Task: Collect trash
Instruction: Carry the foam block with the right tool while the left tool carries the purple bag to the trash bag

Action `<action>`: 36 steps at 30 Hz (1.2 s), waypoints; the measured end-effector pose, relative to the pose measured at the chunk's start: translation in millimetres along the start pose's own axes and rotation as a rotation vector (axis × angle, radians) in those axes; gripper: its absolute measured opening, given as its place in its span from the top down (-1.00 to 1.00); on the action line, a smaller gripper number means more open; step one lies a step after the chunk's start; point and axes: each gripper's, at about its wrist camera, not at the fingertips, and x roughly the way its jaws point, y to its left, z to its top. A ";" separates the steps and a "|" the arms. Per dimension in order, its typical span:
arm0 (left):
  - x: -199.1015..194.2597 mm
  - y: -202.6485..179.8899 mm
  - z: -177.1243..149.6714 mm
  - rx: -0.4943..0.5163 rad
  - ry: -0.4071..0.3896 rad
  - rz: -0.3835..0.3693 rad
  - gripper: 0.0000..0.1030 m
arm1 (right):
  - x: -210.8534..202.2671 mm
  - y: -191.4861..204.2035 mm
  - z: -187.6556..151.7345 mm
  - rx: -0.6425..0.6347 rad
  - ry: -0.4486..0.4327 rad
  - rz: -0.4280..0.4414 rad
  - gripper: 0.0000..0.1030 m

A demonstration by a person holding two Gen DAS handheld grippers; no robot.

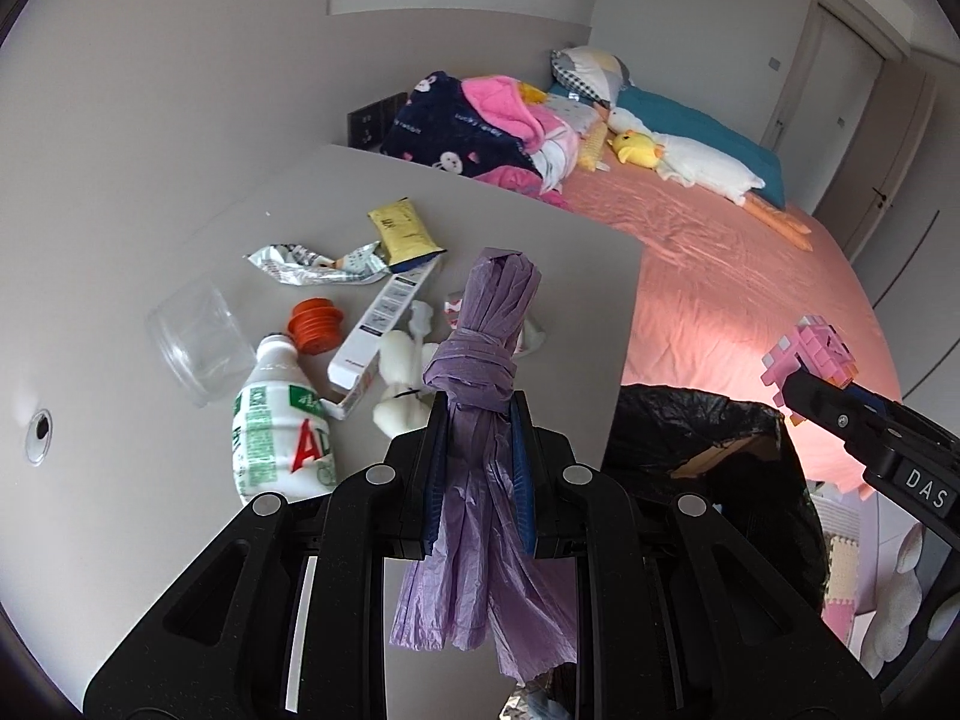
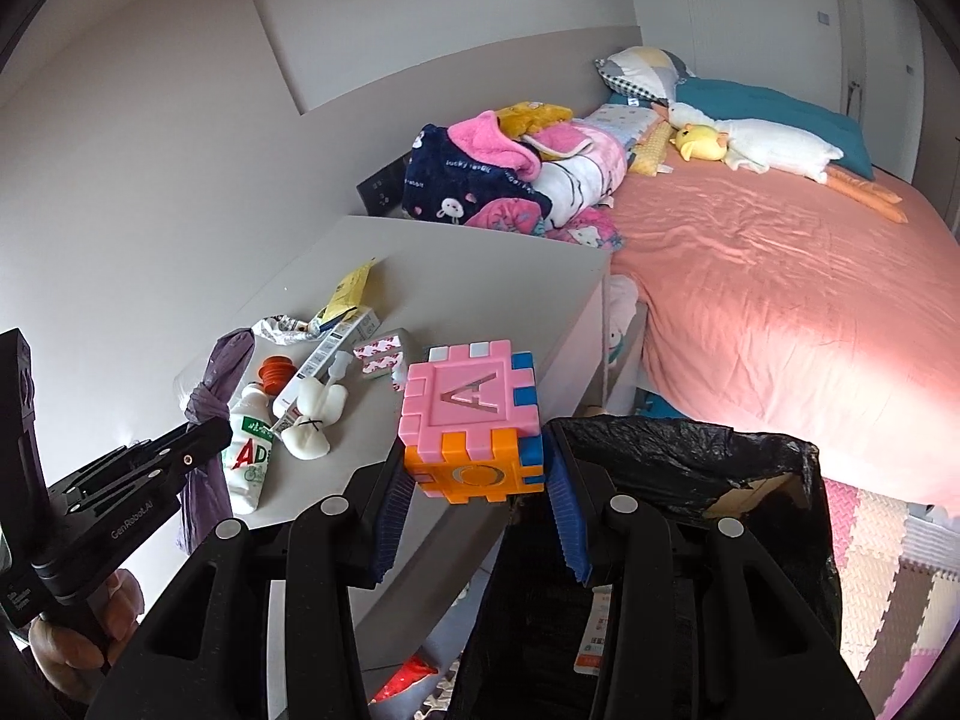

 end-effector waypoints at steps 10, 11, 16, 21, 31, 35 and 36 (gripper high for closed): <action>10.4 -38.2 6.2 0.083 0.015 -0.068 0.64 | -20.0 -32.9 -4.0 0.062 -0.029 -0.050 0.15; 11.5 -41.7 6.9 0.090 0.017 -0.075 0.64 | -22.0 -36.1 -4.2 0.069 -0.032 -0.055 0.15; 14.3 -60.2 9.3 0.129 0.025 -0.110 0.64 | -30.5 -49.3 -5.9 0.099 -0.045 -0.079 0.15; 19.1 -80.1 10.4 0.172 0.038 -0.148 0.64 | -38.2 -64.3 -7.8 0.129 -0.057 -0.104 0.15; 29.1 -120.6 5.0 0.263 0.080 -0.239 0.64 | -54.9 -94.0 -12.8 0.191 -0.081 -0.161 0.15; 28.5 -131.3 3.3 0.292 0.100 -0.324 0.36 | -61.1 -102.0 -14.5 0.194 -0.097 -0.171 0.12; 27.4 -133.5 2.5 0.300 0.101 -0.334 -0.47 | -62.7 -101.7 -14.4 0.193 -0.106 -0.205 -0.13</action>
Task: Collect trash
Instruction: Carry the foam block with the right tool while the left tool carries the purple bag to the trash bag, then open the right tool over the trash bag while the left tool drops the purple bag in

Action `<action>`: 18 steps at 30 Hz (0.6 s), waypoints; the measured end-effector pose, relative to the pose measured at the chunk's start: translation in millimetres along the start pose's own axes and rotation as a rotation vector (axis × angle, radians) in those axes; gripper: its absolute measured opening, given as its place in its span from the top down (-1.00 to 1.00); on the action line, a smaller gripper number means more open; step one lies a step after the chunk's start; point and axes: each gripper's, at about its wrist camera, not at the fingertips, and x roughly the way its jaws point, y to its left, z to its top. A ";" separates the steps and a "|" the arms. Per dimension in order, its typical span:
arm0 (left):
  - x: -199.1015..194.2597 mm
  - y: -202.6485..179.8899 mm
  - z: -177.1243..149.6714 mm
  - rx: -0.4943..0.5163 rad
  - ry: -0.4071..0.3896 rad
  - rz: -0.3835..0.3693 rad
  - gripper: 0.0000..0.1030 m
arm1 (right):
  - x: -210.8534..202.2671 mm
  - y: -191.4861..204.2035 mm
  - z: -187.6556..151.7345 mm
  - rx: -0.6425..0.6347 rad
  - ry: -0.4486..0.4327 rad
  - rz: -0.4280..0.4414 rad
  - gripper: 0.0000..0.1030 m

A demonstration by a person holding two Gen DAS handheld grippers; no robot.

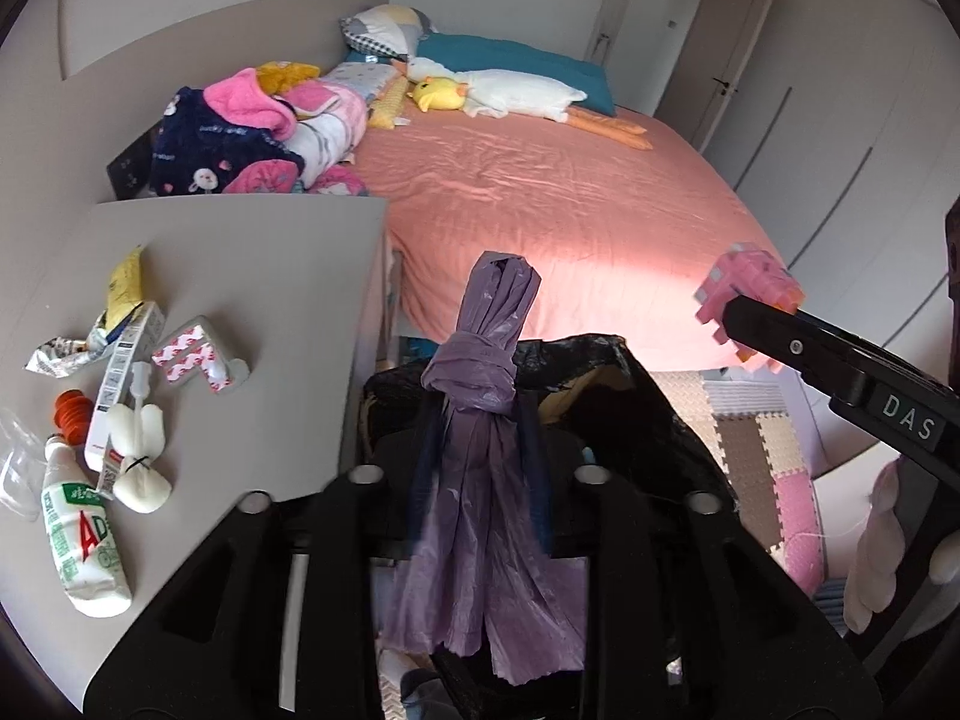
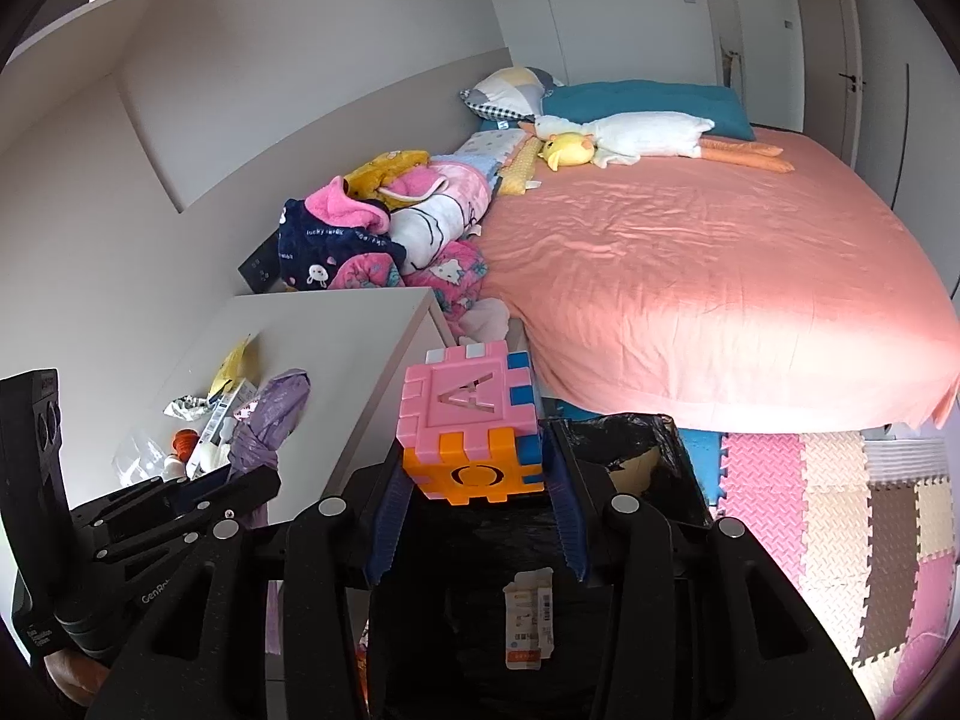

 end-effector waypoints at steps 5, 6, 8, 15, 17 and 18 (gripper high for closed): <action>2.9 -7.8 0.2 0.025 -0.008 0.014 -0.87 | -12.9 -9.9 -0.2 0.043 -0.082 -0.062 -0.50; 4.8 -7.4 -0.1 0.021 -0.003 0.007 -0.87 | -13.8 -12.3 0.5 0.054 -0.088 -0.061 -0.50; 6.1 -6.3 -0.3 0.016 0.000 0.003 -0.87 | -14.9 -14.9 2.0 0.060 -0.096 -0.067 -0.50; 4.1 1.8 -1.5 0.003 0.007 -0.005 -0.87 | -13.9 -14.1 2.3 0.061 -0.096 -0.060 -0.50; 2.7 2.1 -2.6 0.003 0.006 -0.003 -0.87 | -12.0 -12.4 3.0 0.063 -0.092 -0.055 -0.50; 2.6 2.2 -2.6 0.002 0.006 -0.001 -0.87 | -11.1 -11.7 3.3 0.064 -0.090 -0.051 -0.50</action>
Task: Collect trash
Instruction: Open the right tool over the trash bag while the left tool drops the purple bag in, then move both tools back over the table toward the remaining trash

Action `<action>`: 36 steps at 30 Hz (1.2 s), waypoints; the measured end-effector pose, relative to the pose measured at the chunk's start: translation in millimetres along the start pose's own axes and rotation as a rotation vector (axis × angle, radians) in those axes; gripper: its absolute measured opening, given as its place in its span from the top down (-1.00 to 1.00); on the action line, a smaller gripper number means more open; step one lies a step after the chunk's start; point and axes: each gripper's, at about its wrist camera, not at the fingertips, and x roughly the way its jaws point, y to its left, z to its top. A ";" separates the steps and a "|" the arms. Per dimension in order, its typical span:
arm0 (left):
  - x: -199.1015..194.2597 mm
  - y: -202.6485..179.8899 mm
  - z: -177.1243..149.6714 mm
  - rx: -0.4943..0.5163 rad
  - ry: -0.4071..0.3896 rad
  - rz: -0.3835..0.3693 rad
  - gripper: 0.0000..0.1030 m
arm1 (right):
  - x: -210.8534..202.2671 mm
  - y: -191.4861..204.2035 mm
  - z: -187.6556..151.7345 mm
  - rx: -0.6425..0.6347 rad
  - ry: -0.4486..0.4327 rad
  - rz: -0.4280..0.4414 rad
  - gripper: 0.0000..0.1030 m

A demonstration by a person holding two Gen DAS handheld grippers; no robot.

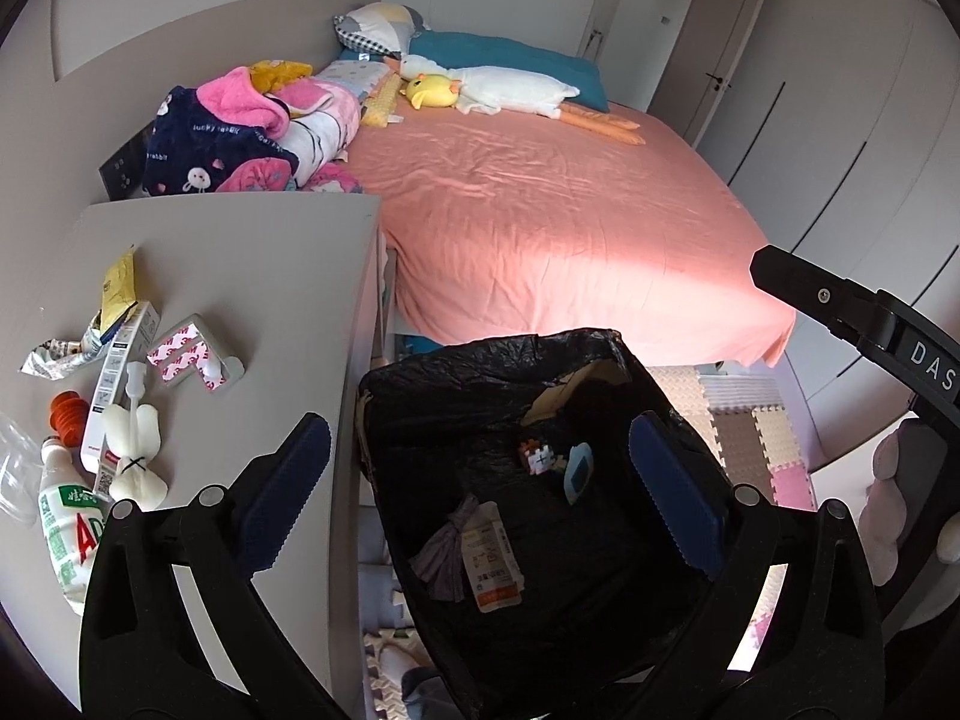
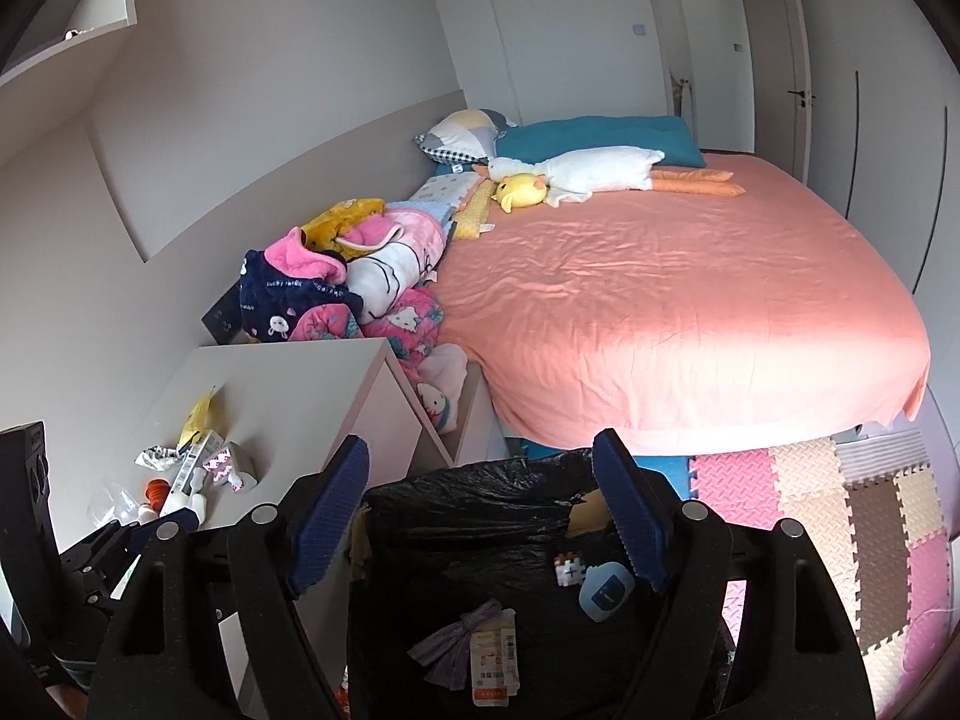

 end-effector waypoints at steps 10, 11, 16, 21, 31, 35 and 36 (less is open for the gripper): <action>-5.0 15.0 -2.9 -0.037 0.003 0.013 -0.87 | 7.0 17.2 -0.1 -0.024 0.017 0.032 -0.50; -6.1 17.2 -3.6 -0.042 0.002 0.020 -0.87 | 8.1 19.6 0.1 -0.027 0.019 0.036 -0.50; -12.7 32.8 -8.7 -0.074 -0.003 0.053 -0.87 | 13.6 37.6 -1.8 -0.051 0.022 0.063 -0.50; -21.6 56.4 -17.1 -0.120 -0.004 0.096 -0.87 | 24.7 58.0 -6.1 -0.068 0.054 0.102 -0.50; -38.2 101.3 -36.4 -0.212 -0.001 0.171 -0.87 | 46.4 105.4 -14.8 -0.125 0.111 0.167 -0.50; -44.1 119.7 -44.4 -0.255 0.001 0.200 -0.87 | 57.5 122.5 -19.1 -0.147 0.144 0.191 -0.50; -45.5 124.5 -46.8 -0.266 0.001 0.207 -0.87 | 60.0 127.6 -20.9 -0.155 0.151 0.196 -0.50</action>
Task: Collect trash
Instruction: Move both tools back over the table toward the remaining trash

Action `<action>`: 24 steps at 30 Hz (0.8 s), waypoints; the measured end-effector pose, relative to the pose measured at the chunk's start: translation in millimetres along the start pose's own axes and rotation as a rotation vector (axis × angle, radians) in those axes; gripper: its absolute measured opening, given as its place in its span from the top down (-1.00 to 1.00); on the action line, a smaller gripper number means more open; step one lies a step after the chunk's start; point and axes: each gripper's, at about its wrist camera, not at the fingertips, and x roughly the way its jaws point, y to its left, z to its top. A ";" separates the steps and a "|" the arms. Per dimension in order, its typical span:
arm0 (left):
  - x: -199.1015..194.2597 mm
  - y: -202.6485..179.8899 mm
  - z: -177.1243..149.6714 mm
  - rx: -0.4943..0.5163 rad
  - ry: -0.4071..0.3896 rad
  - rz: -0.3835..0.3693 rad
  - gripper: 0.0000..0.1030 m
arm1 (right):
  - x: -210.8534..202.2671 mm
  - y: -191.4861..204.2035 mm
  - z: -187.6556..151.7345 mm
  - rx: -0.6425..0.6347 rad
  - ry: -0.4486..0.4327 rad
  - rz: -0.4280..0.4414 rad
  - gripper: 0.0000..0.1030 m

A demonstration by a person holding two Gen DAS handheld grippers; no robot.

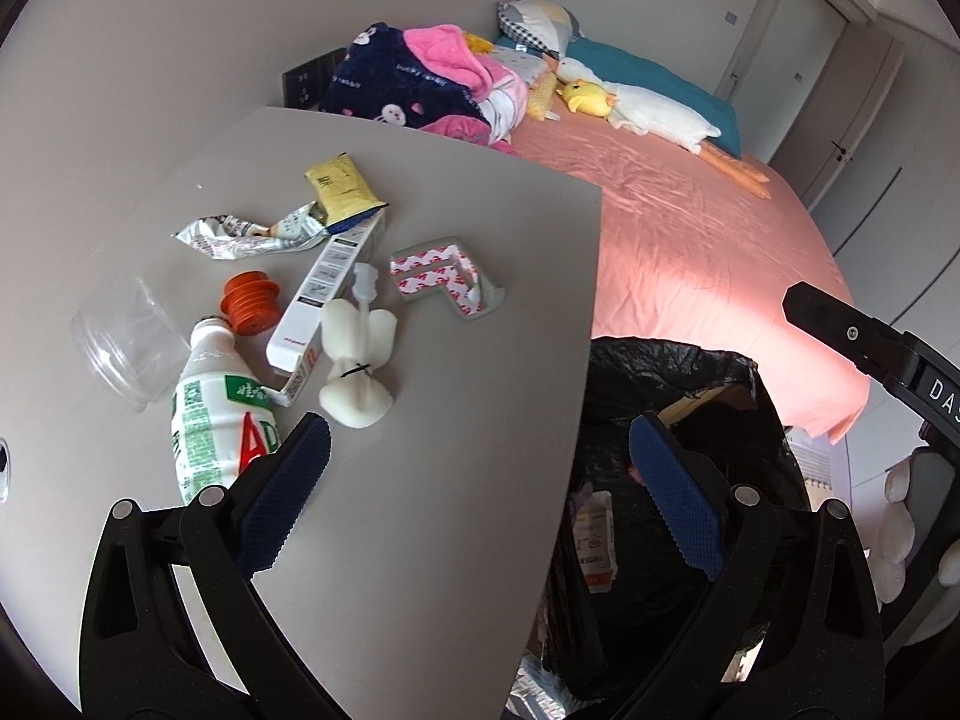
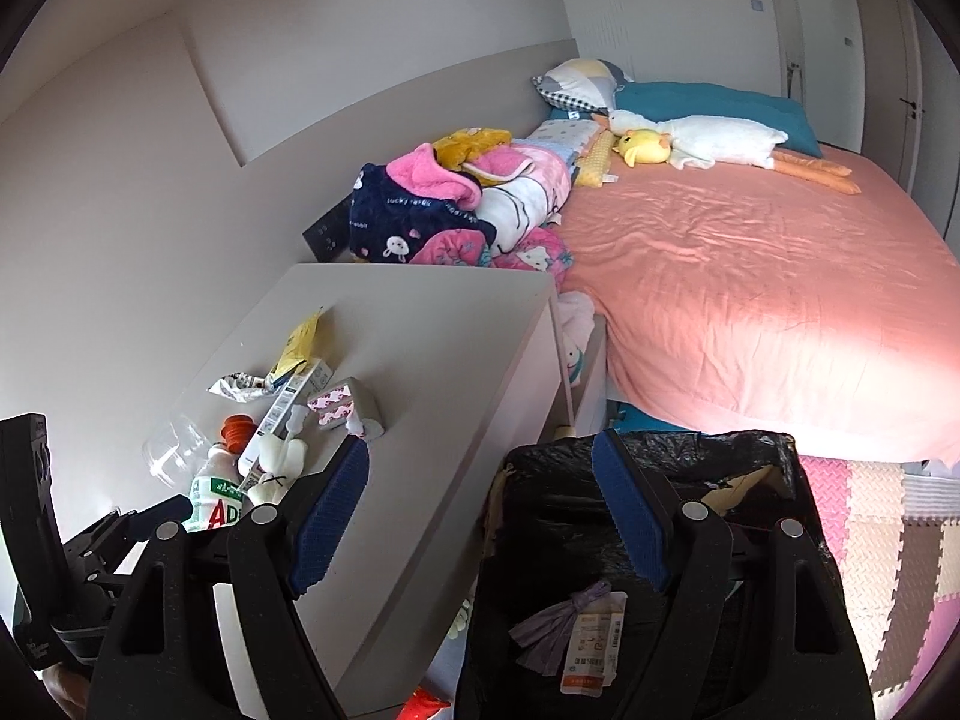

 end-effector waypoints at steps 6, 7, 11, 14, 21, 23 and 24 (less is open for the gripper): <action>0.5 30.8 -5.6 -0.062 0.013 0.045 -0.87 | 21.1 23.0 -1.5 -0.044 0.037 0.030 -0.50; 1.2 35.3 -6.4 -0.071 0.015 0.053 -0.87 | 25.2 26.6 -1.6 -0.052 0.045 0.033 -0.50; 4.1 55.9 -10.2 -0.118 0.025 0.081 -0.87 | 42.5 38.6 -2.5 -0.075 0.081 0.049 -0.51; 8.5 71.0 -13.7 -0.150 0.038 0.103 -0.87 | 55.3 45.3 -2.5 -0.089 0.108 0.068 -0.51; 20.8 97.5 -16.9 -0.207 0.063 0.149 -0.87 | 83.2 63.1 -1.3 -0.138 0.154 0.072 -0.51; 27.2 104.9 -17.4 -0.222 0.077 0.164 -0.87 | 93.0 68.2 -0.3 -0.153 0.167 0.073 -0.51; 30.3 108.5 -18.0 -0.232 0.084 0.166 -0.87 | 98.2 70.4 -0.3 -0.158 0.174 0.074 -0.50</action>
